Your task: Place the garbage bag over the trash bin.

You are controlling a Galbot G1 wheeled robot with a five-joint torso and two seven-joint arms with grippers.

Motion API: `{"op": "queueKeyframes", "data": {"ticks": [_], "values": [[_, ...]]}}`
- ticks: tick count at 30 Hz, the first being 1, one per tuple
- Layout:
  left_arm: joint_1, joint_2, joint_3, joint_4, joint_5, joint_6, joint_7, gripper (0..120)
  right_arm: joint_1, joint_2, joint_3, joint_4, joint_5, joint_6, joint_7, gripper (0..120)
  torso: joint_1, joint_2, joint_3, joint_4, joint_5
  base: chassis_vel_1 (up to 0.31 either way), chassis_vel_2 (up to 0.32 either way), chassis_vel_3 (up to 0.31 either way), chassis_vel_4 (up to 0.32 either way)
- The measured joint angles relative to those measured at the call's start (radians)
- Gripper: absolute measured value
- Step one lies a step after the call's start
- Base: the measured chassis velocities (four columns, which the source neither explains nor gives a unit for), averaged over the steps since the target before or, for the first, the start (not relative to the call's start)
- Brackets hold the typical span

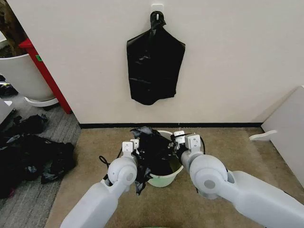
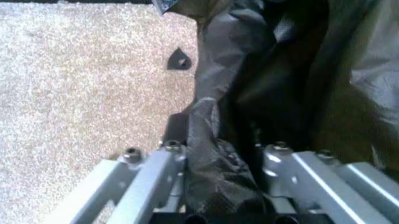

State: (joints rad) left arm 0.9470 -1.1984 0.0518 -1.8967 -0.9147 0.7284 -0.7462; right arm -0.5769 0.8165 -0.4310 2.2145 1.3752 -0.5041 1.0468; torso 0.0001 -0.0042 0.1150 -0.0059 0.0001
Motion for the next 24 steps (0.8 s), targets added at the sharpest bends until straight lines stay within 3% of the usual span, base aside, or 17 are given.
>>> {"op": "queueKeyframes", "data": {"ticks": [3, 6, 24], "values": [[0.008, -0.003, -0.001, 0.002, 0.003, -0.013, 0.002, 7, -0.012, -0.006, 0.008, 0.016, -0.002, 0.0, -0.001, 0, 0.0, 0.0, 0.0, 0.0, 0.0, 0.0, 0.0, 0.0, 0.0], [0.019, -0.009, -0.002, 0.001, 0.01, -0.03, 0.003, 2, -0.034, -0.022, 0.03, 0.039, -0.008, 0.0, -0.007, 0, 0.0, 0.0, 0.0, 0.0, -0.0001, 0.0, 0.0, 0.0, 0.0], [0.073, -0.007, -0.026, -0.058, 0.03, -0.082, 0.009, 2, -0.15, -0.07, 0.144, 0.107, -0.05, 0.0, -0.058, 0, 0.0, 0.0, 0.0, -0.0002, -0.0001, 0.0, 0.0, 0.0, 0.0]]}}
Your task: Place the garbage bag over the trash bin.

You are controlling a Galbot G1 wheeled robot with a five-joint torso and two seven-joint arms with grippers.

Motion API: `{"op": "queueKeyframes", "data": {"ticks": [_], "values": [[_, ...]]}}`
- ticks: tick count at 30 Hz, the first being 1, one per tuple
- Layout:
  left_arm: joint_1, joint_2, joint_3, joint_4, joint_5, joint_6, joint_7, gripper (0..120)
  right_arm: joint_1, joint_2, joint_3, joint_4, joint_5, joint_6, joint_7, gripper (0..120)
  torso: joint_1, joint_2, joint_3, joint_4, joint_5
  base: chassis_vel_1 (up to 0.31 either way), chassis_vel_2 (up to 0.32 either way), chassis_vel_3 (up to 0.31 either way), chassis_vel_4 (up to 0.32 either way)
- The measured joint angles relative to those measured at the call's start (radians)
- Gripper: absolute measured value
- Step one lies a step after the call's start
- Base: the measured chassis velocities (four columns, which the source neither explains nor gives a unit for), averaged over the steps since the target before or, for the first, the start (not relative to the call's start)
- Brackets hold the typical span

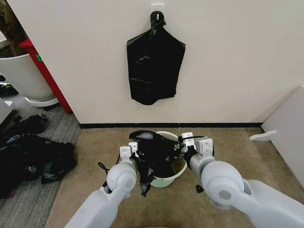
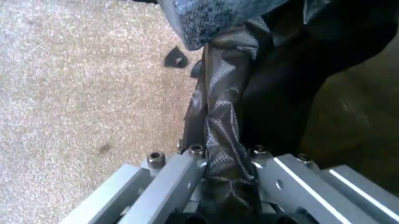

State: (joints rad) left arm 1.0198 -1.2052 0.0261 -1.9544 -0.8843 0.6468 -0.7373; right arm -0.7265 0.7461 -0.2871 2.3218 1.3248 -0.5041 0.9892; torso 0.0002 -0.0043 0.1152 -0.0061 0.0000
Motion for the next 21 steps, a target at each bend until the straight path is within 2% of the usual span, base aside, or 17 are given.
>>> {"op": "queueKeyframes", "data": {"ticks": [10, 21], "values": [[0.016, 0.028, -0.017, -0.094, 0.076, -0.015, 0.043, 1, 0.029, -0.012, 0.017, 0.054, 0.006, -0.004, -0.011, 0, 0.0, 0.0, 0.0, 0.0003, 0.0, 0.0, 0.0, 0.0, 0.0], [-0.017, 0.092, -0.096, -0.237, 0.014, -0.015, 0.069, 1, 0.029, -0.065, 0.136, 0.119, 0.061, -0.024, -0.066, 0, 0.0, 0.0, 0.0, 0.0, 0.0002, 0.0, 0.0, 0.0, 0.0]]}}
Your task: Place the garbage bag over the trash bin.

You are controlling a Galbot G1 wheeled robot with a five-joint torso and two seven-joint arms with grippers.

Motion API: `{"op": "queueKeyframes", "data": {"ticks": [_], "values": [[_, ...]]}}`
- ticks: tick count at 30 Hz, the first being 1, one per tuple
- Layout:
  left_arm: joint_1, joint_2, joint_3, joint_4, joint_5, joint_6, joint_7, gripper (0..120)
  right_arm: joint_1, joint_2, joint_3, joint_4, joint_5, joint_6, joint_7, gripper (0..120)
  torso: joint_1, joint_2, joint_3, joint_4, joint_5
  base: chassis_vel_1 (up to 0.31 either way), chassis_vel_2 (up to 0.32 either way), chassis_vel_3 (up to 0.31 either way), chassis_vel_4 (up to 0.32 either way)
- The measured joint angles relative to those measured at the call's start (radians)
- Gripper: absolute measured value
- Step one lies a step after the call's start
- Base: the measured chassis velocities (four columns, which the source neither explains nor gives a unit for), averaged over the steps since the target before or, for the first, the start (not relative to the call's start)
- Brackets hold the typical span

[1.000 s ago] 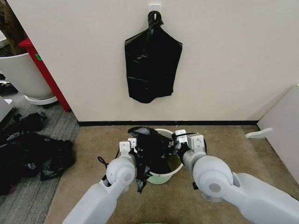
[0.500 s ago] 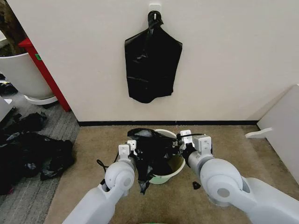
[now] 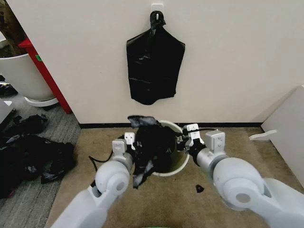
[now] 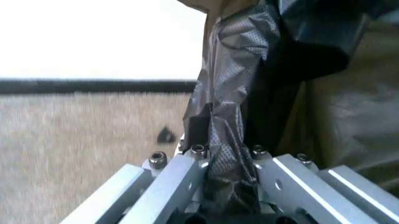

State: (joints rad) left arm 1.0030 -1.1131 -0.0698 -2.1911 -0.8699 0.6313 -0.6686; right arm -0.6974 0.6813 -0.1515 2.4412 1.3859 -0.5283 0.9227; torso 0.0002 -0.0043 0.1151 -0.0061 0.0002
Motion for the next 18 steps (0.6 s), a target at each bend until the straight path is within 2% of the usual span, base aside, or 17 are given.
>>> {"op": "queueKeyframes", "data": {"ticks": [6, 12, 18], "values": [[-0.005, 0.048, -0.083, -0.041, -0.008, -0.01, 0.043, 1, -0.011, -0.04, 0.066, 0.039, -0.029, 0.013, -0.086, 0, 0.0, 0.0, 0.0, 0.0001, -0.0003, 0.0, 0.0, 0.0, 0.0], [0.004, 0.079, -0.146, -0.058, -0.02, -0.038, 0.073, 1, -0.048, -0.058, 0.093, 0.05, -0.074, 0.021, -0.102, 0, 0.0, 0.0, 0.0, 0.0, -0.0002, 0.0, 0.0, 0.0, 0.0], [0.025, 0.105, -0.171, -0.068, -0.009, -0.068, 0.099, 1, -0.059, -0.069, 0.114, 0.034, -0.099, 0.029, -0.086, 0, 0.0, 0.0, 0.0, 0.0001, -0.0001, 0.0, 0.0, 0.0, 0.0]]}}
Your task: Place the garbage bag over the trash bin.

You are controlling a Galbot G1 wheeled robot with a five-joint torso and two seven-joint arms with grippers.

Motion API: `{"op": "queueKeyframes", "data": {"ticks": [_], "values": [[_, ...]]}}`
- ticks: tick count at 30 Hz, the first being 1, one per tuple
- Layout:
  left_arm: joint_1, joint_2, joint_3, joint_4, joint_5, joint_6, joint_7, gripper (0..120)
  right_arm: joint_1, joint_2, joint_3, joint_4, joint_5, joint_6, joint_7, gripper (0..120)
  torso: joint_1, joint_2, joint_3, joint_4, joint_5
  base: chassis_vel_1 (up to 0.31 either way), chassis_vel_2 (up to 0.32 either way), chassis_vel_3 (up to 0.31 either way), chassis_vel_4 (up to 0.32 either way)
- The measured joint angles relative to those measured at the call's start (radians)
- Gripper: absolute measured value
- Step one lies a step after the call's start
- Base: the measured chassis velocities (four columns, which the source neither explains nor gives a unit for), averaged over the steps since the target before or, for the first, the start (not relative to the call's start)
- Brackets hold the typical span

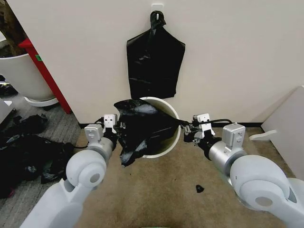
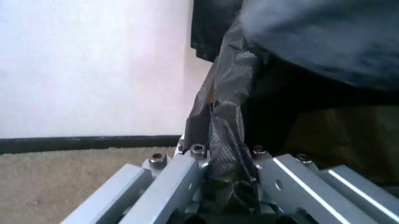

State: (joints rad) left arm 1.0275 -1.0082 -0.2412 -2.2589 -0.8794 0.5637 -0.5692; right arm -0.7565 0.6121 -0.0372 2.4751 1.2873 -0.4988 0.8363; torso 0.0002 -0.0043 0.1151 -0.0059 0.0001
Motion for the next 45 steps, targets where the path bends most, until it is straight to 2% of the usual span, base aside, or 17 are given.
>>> {"op": "queueKeyframes", "data": {"ticks": [14, 27, 34, 45], "values": [[0.069, 0.005, -0.022, -0.029, 0.01, -0.065, 0.062, 1, -0.03, -0.027, 0.027, -0.082, -0.003, 0.022, 0.014, 0, 0.0, 0.0, 0.0, 0.0, 0.0, 0.0, 0.0, 0.0, 0.0], [0.099, 0.011, -0.036, -0.043, 0.0, -0.112, 0.11, 1, -0.059, -0.026, 0.028, -0.185, -0.012, 0.068, -0.121, 0, 0.0, 0.0, 0.0, 0.0, -0.0001, 0.0, 0.0, 0.0, 0.0], [0.108, -0.001, -0.042, -0.046, -0.038, -0.132, 0.126, 1, -0.083, -0.026, 0.024, -0.267, -0.075, 0.12, -0.299, 0, 0.0, 0.0, 0.0, 0.0, 0.0, 0.0, 0.0, 0.0, 0.0], [0.094, -0.011, -0.046, -0.038, -0.076, -0.158, 0.128, 1, -0.094, -0.025, 0.011, -0.273, -0.088, 0.126, -0.314, 0, 0.0, 0.0, 0.0, 0.0, 0.0, 0.0, 0.0, 0.0, 0.0]]}}
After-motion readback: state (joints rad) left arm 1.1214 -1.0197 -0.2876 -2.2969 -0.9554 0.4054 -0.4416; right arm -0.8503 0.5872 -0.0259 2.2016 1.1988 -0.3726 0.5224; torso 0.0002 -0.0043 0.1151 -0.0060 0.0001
